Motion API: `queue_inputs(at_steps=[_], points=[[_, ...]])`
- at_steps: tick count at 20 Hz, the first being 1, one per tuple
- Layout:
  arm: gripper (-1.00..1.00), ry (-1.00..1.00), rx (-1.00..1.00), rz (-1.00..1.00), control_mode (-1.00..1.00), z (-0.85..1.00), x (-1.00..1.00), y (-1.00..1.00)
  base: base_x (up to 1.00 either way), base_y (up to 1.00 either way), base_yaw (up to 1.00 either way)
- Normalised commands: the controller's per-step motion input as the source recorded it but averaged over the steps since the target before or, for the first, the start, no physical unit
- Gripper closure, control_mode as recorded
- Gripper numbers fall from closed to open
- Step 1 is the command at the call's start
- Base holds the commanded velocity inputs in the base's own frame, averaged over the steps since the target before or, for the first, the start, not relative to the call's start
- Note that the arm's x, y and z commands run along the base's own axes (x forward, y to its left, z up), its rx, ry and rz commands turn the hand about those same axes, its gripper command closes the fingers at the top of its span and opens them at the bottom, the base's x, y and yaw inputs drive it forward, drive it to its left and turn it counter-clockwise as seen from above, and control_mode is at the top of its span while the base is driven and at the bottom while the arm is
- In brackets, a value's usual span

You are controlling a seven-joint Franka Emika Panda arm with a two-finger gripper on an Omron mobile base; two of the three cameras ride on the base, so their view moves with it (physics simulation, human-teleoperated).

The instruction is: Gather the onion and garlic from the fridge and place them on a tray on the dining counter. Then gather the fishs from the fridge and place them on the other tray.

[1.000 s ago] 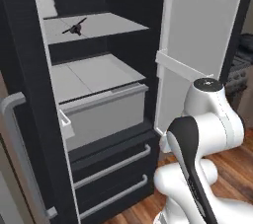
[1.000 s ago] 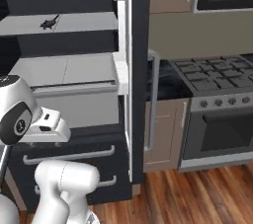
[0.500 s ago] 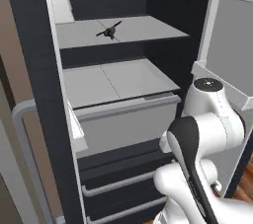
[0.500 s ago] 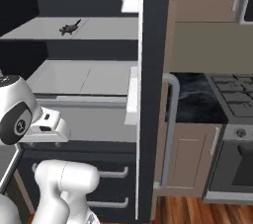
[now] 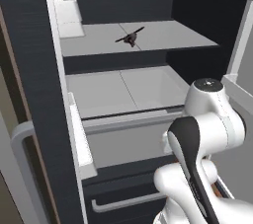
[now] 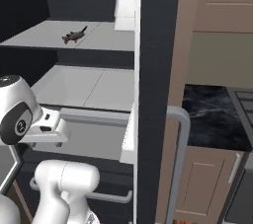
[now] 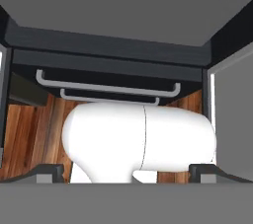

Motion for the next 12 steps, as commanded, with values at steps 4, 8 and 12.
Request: queue_inputs(at_steps=[4, 8, 12], points=[[-1.0, 0.0, 0.0, 0.0, 1.0, 0.0, 0.0, 0.0, 0.49, -0.05, 0.0], [-1.0, 0.0, 0.0, 0.0, 1.0, 0.0, 0.0, 0.0, 0.69, 0.0, 0.0], [-1.0, -0.1, -0.03, 0.03, -1.0, 0.12, 0.37, 0.0, 0.42, 0.0, 0.0]])
